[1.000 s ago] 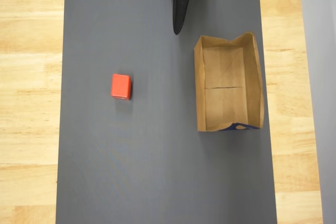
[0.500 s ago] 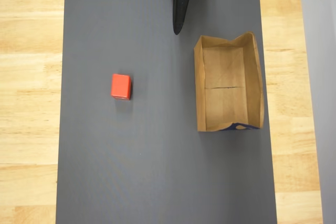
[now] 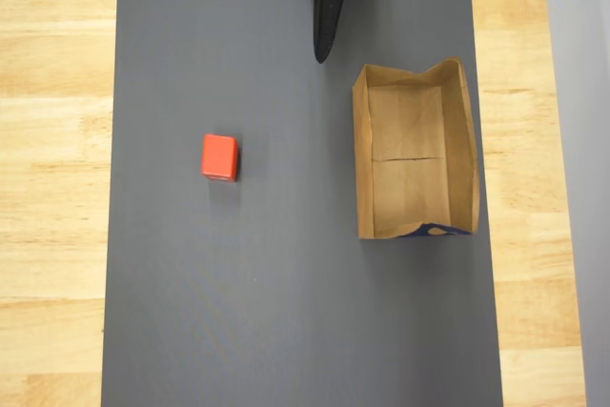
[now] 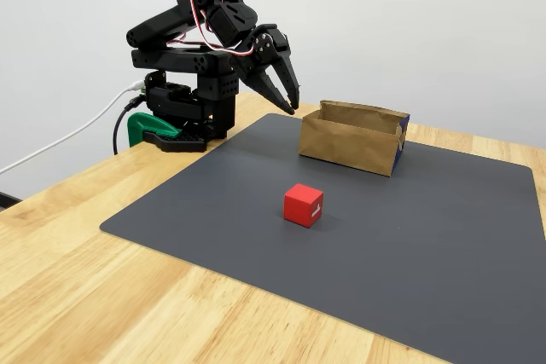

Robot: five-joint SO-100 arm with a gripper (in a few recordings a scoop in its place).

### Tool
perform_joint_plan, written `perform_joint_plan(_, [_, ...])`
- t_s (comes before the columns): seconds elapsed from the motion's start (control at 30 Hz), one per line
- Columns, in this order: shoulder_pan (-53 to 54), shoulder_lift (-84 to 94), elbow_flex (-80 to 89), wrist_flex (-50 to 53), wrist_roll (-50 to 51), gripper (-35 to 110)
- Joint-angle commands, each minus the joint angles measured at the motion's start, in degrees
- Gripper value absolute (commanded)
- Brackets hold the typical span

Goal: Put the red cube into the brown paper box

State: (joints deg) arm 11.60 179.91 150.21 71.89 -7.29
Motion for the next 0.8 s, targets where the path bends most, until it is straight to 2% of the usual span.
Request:
perform_joint_plan(0.0, [1.58, 0.09, -0.09, 0.88, -0.09, 0])
perform_joint_plan(0.77, [2.72, 0.09, 0.18, -0.18, 0.26, 5])
